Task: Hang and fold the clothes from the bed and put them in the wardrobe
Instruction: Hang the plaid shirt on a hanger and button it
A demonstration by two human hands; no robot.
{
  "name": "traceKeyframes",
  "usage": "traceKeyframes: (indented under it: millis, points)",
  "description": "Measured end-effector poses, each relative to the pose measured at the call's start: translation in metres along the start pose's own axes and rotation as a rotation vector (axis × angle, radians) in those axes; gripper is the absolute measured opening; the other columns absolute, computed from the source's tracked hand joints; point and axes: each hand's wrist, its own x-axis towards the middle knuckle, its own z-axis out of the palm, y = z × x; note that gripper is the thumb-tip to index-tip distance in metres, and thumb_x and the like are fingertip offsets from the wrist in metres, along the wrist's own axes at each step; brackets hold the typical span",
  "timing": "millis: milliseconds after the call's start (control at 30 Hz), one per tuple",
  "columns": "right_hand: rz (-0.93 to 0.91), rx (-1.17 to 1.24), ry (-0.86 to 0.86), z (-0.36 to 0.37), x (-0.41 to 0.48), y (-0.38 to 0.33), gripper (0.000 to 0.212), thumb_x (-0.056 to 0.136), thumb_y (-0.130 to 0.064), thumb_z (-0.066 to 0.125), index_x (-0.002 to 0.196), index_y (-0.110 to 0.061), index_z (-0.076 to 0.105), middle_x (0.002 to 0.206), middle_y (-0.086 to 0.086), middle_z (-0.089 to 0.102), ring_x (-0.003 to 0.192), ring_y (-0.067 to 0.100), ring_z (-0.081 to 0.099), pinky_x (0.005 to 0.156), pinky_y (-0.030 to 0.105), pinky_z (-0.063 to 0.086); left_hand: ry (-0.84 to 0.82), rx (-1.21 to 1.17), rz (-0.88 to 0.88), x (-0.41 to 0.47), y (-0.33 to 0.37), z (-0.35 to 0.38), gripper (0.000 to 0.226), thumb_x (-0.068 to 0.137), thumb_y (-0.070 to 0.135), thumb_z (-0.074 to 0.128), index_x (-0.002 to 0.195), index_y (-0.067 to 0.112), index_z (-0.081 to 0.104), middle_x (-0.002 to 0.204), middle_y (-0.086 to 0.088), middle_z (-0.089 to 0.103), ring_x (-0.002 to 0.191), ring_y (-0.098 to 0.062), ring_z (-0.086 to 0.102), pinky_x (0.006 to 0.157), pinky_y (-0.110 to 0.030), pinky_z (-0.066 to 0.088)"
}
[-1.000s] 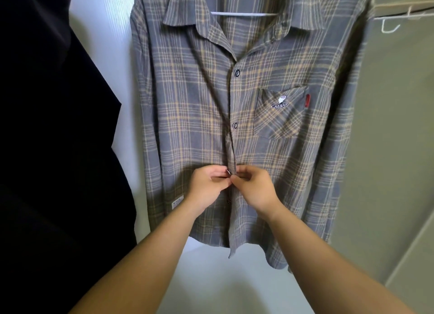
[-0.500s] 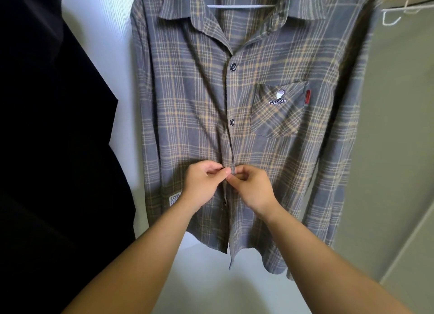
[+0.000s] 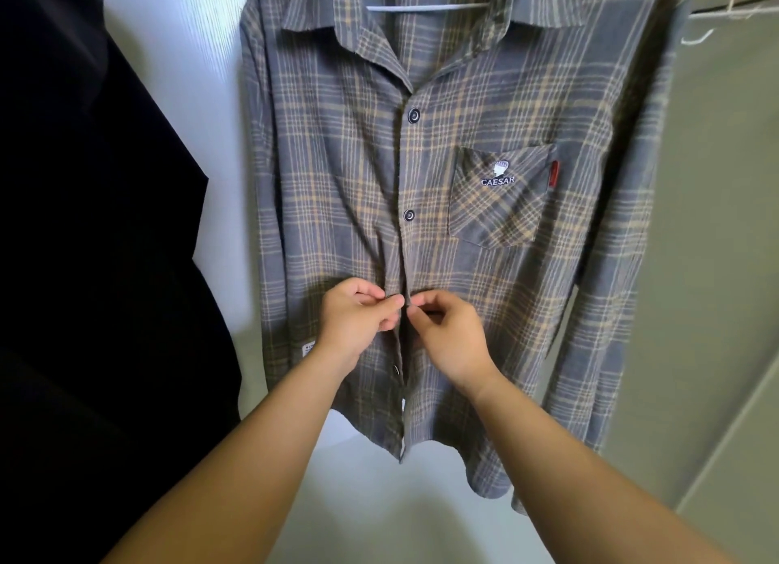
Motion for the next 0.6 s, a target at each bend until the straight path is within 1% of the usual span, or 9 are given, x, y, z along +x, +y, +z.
traceKeyframes:
  millis: [67, 133, 267, 367, 433, 500, 600]
  points:
    - [-0.006, 0.005, -0.004, 0.0011, 0.0, -0.0011, 0.005, 0.096, -0.016, 0.067, 0.098, -0.016, 0.072, 0.092, -0.005, 0.075, 0.086, 0.008, 0.07, 0.085, 0.027, 0.056, -0.043, -0.055, -0.009, -0.0026, 0.0027, -0.0014, 0.021, 0.082, -0.006, 0.078, 0.096, -0.006, 0.063, 0.079, -0.018, 0.075, 0.068, -0.022, 0.074, 0.063, -0.025, 0.059]
    - [-0.003, -0.01, 0.01, 0.0014, 0.0004, -0.0009, 0.005, 0.096, -0.016, 0.067, 0.098, -0.016, 0.072, 0.09, -0.005, 0.075, 0.085, 0.009, 0.07, 0.083, 0.025, 0.055, -0.079, -0.078, -0.016, -0.0033, 0.0024, -0.0034, 0.019, 0.084, -0.007, 0.075, 0.1, -0.003, 0.066, 0.086, -0.018, 0.076, 0.078, -0.024, 0.077, 0.069, -0.025, 0.06]
    - [0.028, -0.047, 0.029, 0.001, 0.0023, 0.0022, 0.009, 0.097, -0.016, 0.066, 0.105, -0.014, 0.071, 0.093, -0.006, 0.073, 0.088, 0.009, 0.068, 0.085, 0.023, 0.052, -0.091, -0.085, -0.028, -0.0006, -0.0015, -0.0056, 0.02, 0.089, -0.009, 0.069, 0.106, 0.001, 0.068, 0.092, -0.016, 0.075, 0.086, -0.022, 0.077, 0.074, -0.022, 0.06]
    - [0.033, -0.077, 0.031, 0.0006, 0.0028, 0.0037, 0.011, 0.098, -0.019, 0.066, 0.106, -0.014, 0.073, 0.092, -0.007, 0.073, 0.087, 0.008, 0.067, 0.085, 0.021, 0.051, -0.07, -0.056, -0.022, 0.0011, -0.0033, -0.0052, 0.018, 0.092, -0.009, 0.066, 0.107, 0.0, 0.07, 0.095, -0.015, 0.074, 0.087, -0.022, 0.077, 0.076, -0.023, 0.06]
    - [0.031, -0.083, 0.026, 0.0012, 0.0025, 0.0031, 0.013, 0.098, -0.019, 0.066, 0.106, -0.012, 0.073, 0.093, -0.005, 0.073, 0.086, 0.009, 0.067, 0.084, 0.022, 0.051, -0.052, -0.044, -0.011, 0.0003, -0.0031, -0.0046, 0.014, 0.092, -0.008, 0.067, 0.1, 0.003, 0.071, 0.092, -0.014, 0.074, 0.085, -0.023, 0.077, 0.073, -0.022, 0.059]
    - [0.029, -0.086, 0.028, 0.0019, 0.0025, 0.002, 0.013, 0.098, -0.019, 0.065, 0.106, -0.011, 0.073, 0.093, -0.004, 0.074, 0.087, 0.009, 0.068, 0.083, 0.021, 0.051, -0.048, -0.029, -0.003, -0.0009, -0.0015, -0.0038, 0.016, 0.091, -0.006, 0.069, 0.092, 0.009, 0.072, 0.087, -0.012, 0.076, 0.083, -0.024, 0.077, 0.071, -0.021, 0.059]
    - [0.03, -0.097, 0.034, 0.0021, 0.0022, 0.0002, 0.013, 0.098, -0.019, 0.066, 0.105, -0.012, 0.073, 0.09, -0.008, 0.072, 0.082, 0.003, 0.065, 0.078, 0.015, 0.048, -0.071, -0.001, -0.005, -0.0027, 0.0005, -0.0032, 0.015, 0.09, -0.003, 0.071, 0.091, 0.012, 0.072, 0.081, -0.007, 0.078, 0.082, -0.024, 0.077, 0.071, -0.023, 0.06]
